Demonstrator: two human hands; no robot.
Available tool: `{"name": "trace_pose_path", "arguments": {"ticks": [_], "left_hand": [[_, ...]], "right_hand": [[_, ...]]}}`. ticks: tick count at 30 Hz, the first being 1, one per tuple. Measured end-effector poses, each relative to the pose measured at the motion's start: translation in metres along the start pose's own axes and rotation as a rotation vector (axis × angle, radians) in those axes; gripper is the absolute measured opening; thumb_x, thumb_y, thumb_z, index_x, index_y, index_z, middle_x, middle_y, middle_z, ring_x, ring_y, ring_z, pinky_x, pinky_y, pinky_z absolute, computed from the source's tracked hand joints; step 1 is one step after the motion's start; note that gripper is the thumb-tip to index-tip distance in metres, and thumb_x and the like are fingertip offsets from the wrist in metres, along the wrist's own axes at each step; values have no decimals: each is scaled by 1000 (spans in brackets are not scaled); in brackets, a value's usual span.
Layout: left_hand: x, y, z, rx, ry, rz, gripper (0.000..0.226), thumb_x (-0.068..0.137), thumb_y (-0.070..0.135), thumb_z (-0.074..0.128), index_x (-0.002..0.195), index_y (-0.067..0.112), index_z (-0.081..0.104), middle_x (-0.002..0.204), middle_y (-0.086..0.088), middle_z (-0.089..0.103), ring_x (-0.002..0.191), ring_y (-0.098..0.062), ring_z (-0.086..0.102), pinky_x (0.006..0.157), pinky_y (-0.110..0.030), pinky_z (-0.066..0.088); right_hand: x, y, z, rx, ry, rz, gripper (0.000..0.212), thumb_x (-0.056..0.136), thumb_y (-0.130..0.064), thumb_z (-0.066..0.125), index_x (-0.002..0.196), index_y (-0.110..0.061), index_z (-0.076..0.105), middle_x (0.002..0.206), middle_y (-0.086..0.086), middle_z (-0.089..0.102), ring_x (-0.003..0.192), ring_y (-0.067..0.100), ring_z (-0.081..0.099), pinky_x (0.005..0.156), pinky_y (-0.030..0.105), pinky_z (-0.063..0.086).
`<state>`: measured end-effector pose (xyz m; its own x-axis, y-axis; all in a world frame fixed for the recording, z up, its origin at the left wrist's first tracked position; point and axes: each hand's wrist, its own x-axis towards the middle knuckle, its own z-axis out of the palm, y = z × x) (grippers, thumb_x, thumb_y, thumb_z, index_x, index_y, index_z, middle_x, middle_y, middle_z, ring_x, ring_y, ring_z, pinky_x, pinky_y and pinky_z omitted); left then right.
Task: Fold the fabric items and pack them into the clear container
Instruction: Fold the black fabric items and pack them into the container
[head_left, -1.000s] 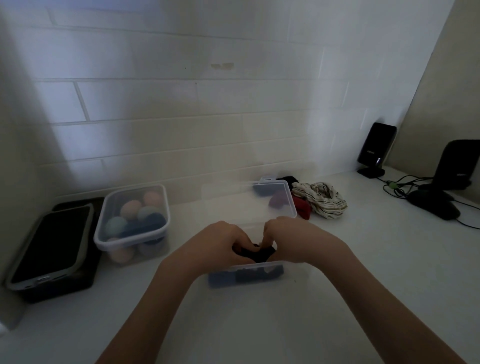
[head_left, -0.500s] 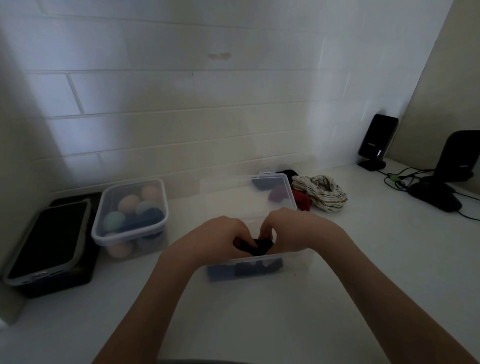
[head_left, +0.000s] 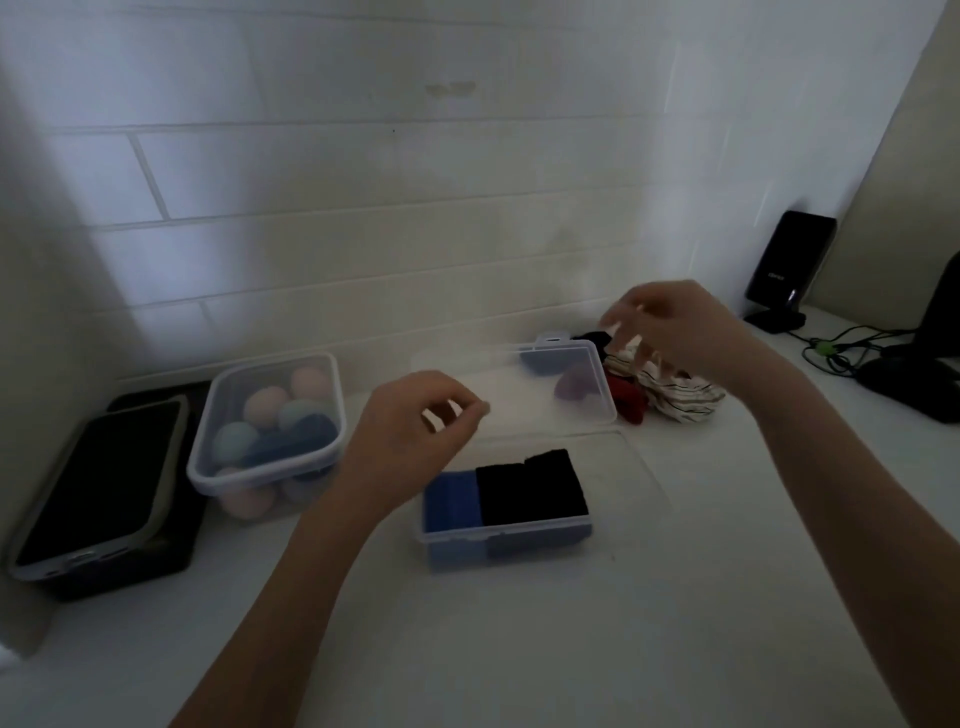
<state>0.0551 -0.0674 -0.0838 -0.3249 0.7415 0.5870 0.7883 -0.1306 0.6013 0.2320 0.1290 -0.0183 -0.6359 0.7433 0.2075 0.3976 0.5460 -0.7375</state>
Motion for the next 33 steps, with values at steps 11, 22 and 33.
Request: {"name": "trace_pose_path", "arguments": {"ticks": [11,22,33], "left_hand": [[-3,-13,8,-157,110,-38,19,75,34,52,67,21,65,71,9,63,55,-13,58,47,-23,44],[-2,-15,10,-60,110,-5,26,75,35,51,66,15,65,71,12,61,55,-12,58,48,-21,42],[3,-7,10,-125,216,-33,21,78,34,51,73,21,66,76,13,64,68,-9,61,54,-22,48]], "right_hand": [[101,66,67,-381,-258,-166,44,74,-21,74,115,-14,61,120,7,63,110,24,58,93,27,42],[97,80,87,-519,-183,-158,29,77,-30,65,102,-17,66,102,6,68,94,22,64,85,36,52],[53,-7,36,783,317,-74,15,96,-13,45,105,-14,57,91,-1,64,84,12,64,69,24,57]]}}
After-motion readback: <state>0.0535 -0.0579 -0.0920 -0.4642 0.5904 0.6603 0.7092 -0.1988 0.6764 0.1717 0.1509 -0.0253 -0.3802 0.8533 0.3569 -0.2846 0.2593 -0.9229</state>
